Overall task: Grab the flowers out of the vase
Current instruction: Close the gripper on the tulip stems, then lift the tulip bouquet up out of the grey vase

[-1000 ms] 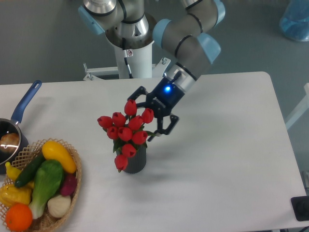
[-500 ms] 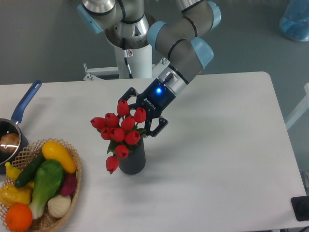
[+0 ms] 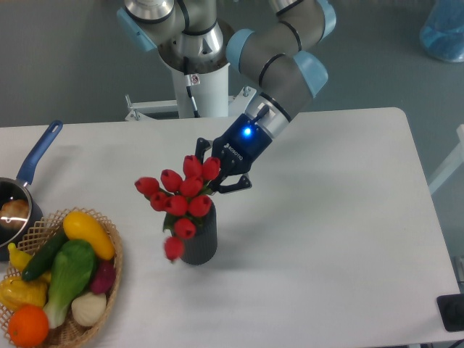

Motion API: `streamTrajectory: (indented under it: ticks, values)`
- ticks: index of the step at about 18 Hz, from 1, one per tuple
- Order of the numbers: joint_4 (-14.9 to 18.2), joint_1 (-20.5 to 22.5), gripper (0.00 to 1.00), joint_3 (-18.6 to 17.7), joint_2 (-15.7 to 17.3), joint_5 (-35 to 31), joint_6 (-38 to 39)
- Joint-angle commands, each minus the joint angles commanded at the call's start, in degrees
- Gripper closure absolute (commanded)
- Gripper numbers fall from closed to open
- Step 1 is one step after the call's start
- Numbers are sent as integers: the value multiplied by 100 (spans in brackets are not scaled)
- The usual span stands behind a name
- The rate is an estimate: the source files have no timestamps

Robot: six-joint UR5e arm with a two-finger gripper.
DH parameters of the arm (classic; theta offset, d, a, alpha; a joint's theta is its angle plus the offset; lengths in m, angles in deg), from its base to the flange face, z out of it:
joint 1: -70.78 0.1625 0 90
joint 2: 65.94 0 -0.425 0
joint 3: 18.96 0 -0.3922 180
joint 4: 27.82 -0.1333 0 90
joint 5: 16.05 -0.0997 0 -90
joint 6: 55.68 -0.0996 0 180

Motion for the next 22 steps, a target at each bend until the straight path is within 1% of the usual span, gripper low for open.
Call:
streamTrajectory:
  ticks: [2,4,7,9,12,18,22]
  values:
    - [0,35,100,106,17,131,229]
    - [0,35,100,202,114,194,509]
    - [-9,44,100,360,351,246,1028]
    - [0,88,100,492,509,421,1440]
    - [-9,88,100,651,685,501,1986]
    - [0,167,100,1072,703,869,2663]
    - [9,465,100,1292,694,1178,2954]
